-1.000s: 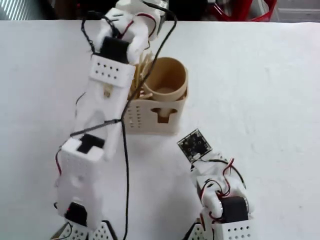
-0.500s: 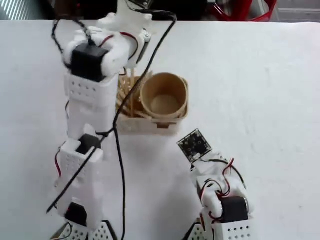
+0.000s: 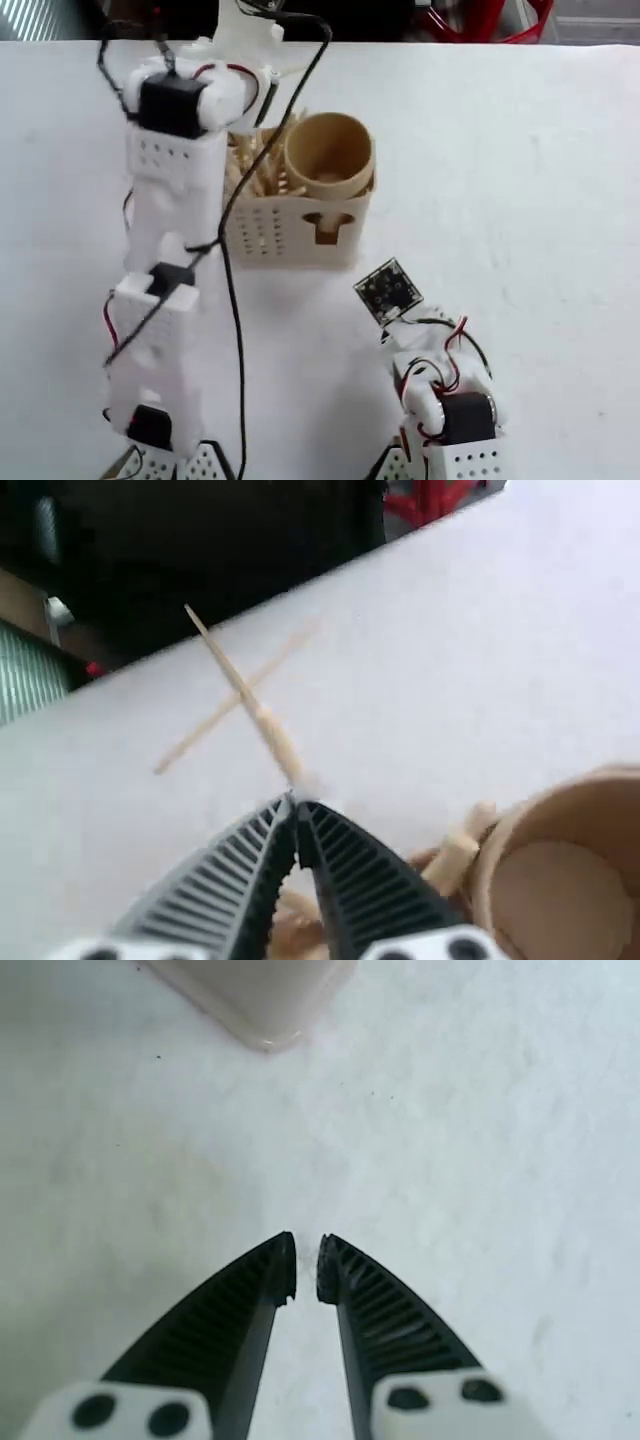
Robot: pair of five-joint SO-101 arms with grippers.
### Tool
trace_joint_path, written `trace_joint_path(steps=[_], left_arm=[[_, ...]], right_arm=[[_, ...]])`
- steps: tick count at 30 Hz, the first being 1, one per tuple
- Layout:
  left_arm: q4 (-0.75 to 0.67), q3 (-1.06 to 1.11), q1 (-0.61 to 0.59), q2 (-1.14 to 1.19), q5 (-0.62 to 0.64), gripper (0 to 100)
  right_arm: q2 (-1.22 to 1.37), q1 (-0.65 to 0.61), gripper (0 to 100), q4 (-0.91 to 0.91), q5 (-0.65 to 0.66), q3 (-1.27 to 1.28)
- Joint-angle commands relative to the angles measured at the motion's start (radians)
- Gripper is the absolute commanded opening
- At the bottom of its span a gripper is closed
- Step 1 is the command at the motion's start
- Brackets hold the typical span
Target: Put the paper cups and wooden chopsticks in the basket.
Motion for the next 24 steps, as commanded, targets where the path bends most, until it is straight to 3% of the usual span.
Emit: trace_joint_path(steps=[1,4,9,15,18,21,24], left_arm=[[0.003,-0.051,-0.007,0.019,-0.008,3],[0.006,-0.239,0.001,-0.013,-0.008,3],[-0.078,-0.138,0.004,-0.176,-0.054,3],[-0.47,0.052,0.005,-0.125,0.015,3],[-0.585,0.112,0.044,-0.077,0.009,3],[-0.559,0.157,0.056,-0.038,0.008,3],[-0.373,0.163,0.036,-0.016,0.008,3]], right_arm=[[-0.007,-0.012,4.9,-0.008,0.009,-0.005],[-0.007,-0.012,4.9,-0.01,0.009,-0.005],[-0.007,-0.012,4.9,-0.01,0.009,-0.005],[-0.007,-0.012,4.9,-0.01,0.009,-0.005],[-0.007,-0.012,4.9,-0.012,0.009,-0.005],[-0.007,-0.012,4.9,-0.012,0.011,-0.005],[-0.007,-0.013,4.9,-0.012,0.011,0.0]])
